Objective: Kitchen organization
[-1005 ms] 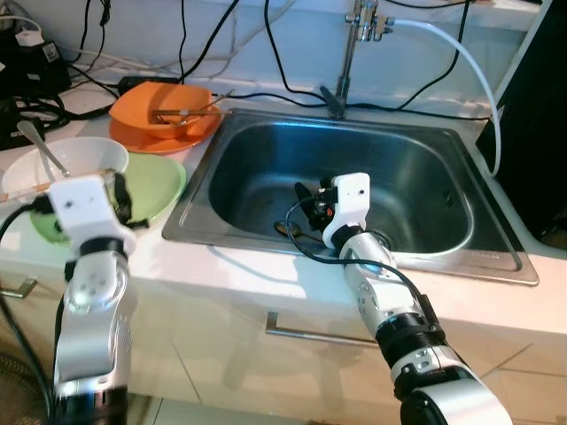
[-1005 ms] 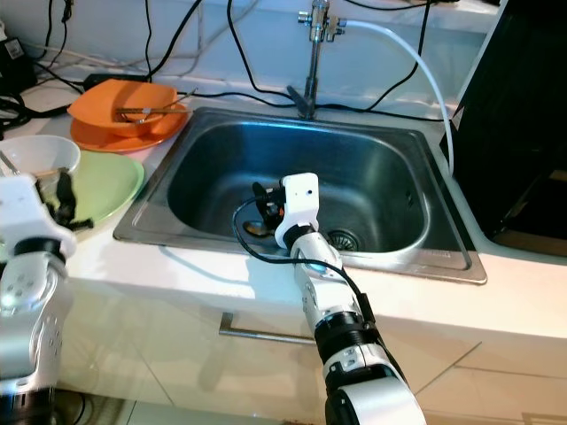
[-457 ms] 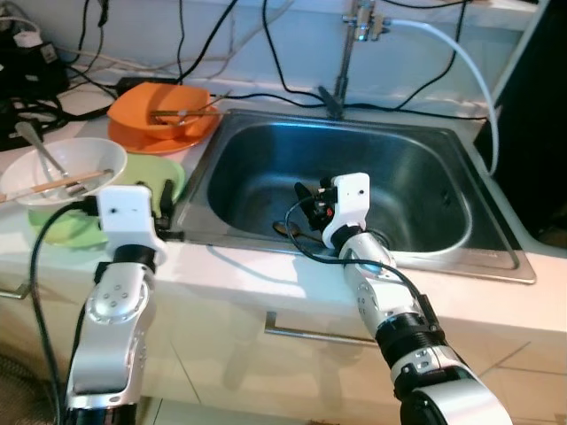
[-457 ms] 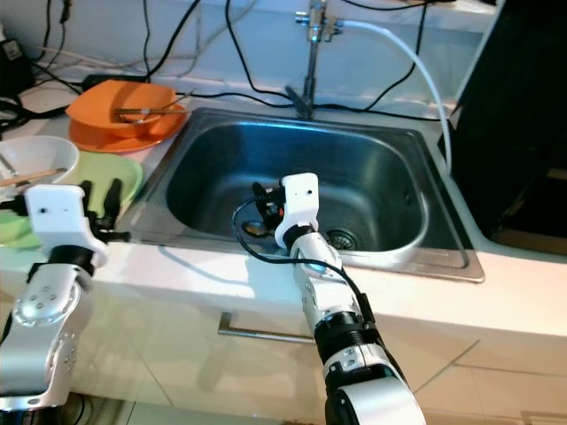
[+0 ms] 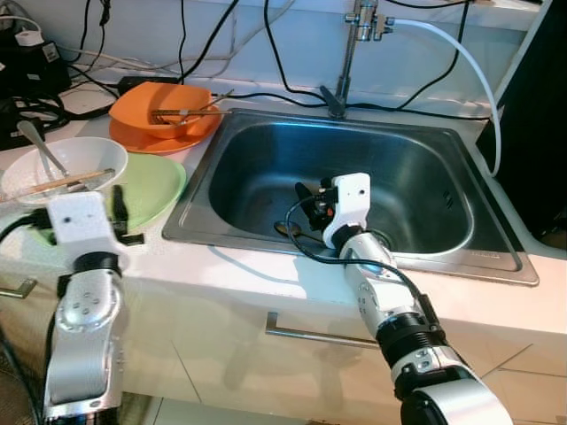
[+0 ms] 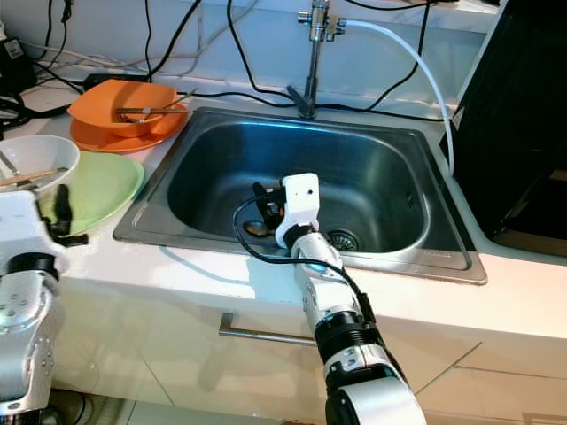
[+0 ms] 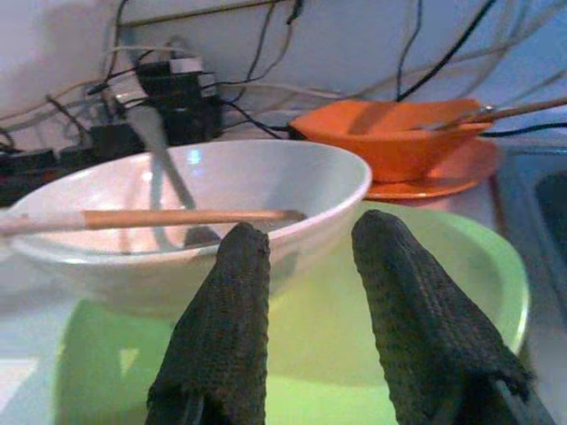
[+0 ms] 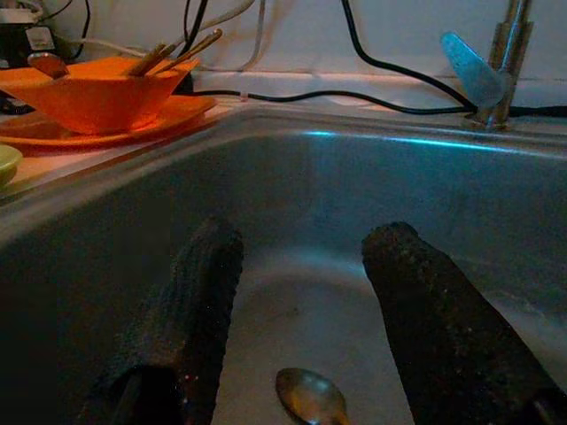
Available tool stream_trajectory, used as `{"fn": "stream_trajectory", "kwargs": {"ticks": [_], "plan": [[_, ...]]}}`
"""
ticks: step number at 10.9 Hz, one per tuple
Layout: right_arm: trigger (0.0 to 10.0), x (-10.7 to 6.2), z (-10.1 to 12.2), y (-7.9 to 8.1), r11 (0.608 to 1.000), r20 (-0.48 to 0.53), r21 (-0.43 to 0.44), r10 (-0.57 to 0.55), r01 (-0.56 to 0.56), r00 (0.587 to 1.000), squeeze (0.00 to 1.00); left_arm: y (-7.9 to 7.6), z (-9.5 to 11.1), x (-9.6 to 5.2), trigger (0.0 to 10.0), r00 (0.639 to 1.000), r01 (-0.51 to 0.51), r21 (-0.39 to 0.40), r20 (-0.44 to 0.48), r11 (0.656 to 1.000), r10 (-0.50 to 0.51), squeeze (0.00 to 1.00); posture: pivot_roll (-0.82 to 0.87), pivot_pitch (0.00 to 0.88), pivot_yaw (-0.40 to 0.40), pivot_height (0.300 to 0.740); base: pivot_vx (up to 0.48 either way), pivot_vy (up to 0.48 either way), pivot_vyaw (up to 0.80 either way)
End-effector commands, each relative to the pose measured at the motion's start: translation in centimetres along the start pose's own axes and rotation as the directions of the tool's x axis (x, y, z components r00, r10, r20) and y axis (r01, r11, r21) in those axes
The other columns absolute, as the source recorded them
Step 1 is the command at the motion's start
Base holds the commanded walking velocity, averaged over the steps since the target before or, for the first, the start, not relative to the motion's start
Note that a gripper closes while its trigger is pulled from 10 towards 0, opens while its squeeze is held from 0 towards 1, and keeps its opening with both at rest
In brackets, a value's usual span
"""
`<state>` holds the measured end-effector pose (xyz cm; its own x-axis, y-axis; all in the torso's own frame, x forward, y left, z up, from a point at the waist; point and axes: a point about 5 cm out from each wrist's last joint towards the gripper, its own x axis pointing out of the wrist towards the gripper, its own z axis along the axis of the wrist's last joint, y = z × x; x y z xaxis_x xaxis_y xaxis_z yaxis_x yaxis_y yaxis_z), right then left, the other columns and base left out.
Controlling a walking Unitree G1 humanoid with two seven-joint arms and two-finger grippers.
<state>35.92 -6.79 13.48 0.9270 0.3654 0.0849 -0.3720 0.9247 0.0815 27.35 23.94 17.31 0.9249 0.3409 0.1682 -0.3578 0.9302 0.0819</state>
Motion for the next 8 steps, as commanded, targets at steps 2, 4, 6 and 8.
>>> {"fn": "stream_trajectory", "kwargs": {"ticks": [2, 4, 6, 8], "plan": [[10.0, -0.1, -0.2, -0.3, 1.0, -0.016, 0.01, -0.005, 0.005, 1.0, 0.0, 0.3, -0.8, -0.3, 10.0, 0.999, -0.032, -0.007, -0.036, 0.999, 0.032, 0.0, 0.24, 0.039, -0.029, 0.74, 0.0, 0.0, 0.0], [10.0, -0.1, -0.2, -0.3, 1.0, -0.017, 0.008, -0.004, 0.004, 1.0, 0.0, -0.2, -1.3, -0.7, 10.0, 0.999, -0.004, -0.009, -0.05, 1.0, 0.004, 0.0, 0.24, 0.04, -0.032, 0.74, 0.0, 0.0, 0.0], [10.0, -0.1, -0.2, -0.3, 1.0, -0.017, 0.008, -0.002, 0.002, 1.0, 0.0, -0.3, -1.9, -1.0, 10.0, 0.998, -0.003, -0.008, -0.069, 1.0, 0.003, 0.0, 0.24, 0.04, -0.032, 0.74, 0.0, 0.0, 0.0], [10.0, -0.1, -0.3, -0.3, 1.0, -0.018, 0.008, -0.003, 0.003, 1.0, 0.0, 0.7, -1.7, -0.9, 10.0, 0.997, -0.057, 0.002, -0.055, 0.998, 0.057, 0.0, 0.24, 0.04, -0.033, 0.74, 0.0, 0.0, 0.0]]}}
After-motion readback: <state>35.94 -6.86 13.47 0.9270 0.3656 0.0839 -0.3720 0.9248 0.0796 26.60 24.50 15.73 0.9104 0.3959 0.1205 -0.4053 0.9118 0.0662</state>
